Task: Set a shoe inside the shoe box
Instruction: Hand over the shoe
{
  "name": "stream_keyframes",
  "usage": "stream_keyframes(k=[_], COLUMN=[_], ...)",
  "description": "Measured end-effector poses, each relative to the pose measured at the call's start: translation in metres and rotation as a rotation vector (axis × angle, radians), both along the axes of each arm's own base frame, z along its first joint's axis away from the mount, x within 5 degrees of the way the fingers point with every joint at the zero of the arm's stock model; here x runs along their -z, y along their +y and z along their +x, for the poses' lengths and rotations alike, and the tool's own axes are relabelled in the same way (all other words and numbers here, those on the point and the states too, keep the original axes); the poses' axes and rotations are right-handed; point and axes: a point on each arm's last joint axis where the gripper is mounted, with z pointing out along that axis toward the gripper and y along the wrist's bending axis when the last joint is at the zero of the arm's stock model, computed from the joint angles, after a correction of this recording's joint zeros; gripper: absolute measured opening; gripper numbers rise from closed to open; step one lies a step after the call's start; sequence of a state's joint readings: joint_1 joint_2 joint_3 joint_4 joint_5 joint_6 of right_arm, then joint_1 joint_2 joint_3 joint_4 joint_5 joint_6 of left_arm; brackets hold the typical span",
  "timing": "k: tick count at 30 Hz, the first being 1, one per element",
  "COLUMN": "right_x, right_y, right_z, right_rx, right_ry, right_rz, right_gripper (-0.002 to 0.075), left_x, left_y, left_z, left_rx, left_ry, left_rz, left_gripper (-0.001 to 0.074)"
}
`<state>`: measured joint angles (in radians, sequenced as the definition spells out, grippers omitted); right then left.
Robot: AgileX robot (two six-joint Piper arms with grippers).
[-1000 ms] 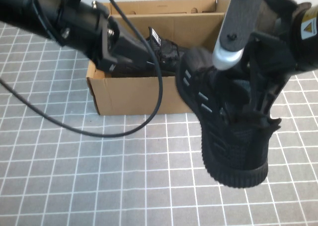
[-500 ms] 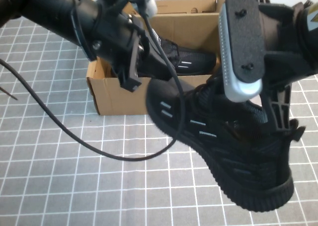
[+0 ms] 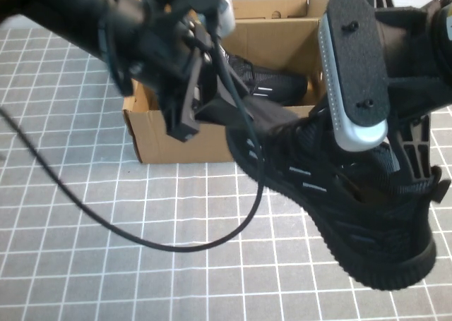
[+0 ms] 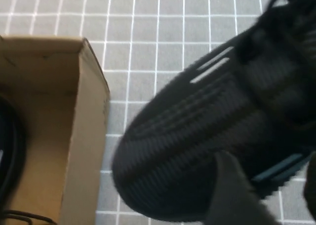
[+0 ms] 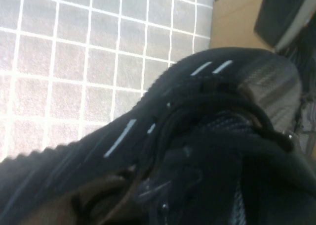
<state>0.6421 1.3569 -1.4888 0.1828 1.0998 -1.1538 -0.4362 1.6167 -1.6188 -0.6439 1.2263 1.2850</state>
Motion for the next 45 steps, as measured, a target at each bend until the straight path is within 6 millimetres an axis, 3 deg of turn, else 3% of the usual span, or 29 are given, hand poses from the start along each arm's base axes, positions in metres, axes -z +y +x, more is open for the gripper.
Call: stream_keyframes(k=[5,9,15,26,34,45], right_x=[0.000,-0.001,-0.001,-0.003,-0.002,-0.003], right_y=[-0.009,-0.017,-0.016,-0.011,-0.009,-0.009], right_z=[0.008,0.014,0.013,0.006,0.000,0.002], right_rx=[0.045,0.059,-0.007,-0.112,-0.172,-0.169], right_ry=[-0.003,-0.003,-0.017,0.003,0.034,0.015], right_rz=[0.003,0.014,0.017,0.048,0.050,0.053], right_gripper=[-0.0001,-0.0001,-0.0001,-0.0001,-0.0001,-0.0001], left_x=[-0.021,-0.020,-0.020,-0.014,-0.010,0.016], left_y=[0.004,0.002,-0.009,-0.035,-0.037,-0.053], left_z=[-0.016,-0.016,-0.019,-0.041,-0.038,-0.023], left_rx=[0.015,0.040,0.133,0.288,0.295,0.301], left_ry=[-0.034,-0.040,-0.069,-0.144,-0.139,-0.038], left_rz=[-0.056,-0.069,-0.118,-0.023,-0.016,-0.033], left_gripper=[0.0452,0.0490,0.0500,0.0501,0.0501,0.0459])
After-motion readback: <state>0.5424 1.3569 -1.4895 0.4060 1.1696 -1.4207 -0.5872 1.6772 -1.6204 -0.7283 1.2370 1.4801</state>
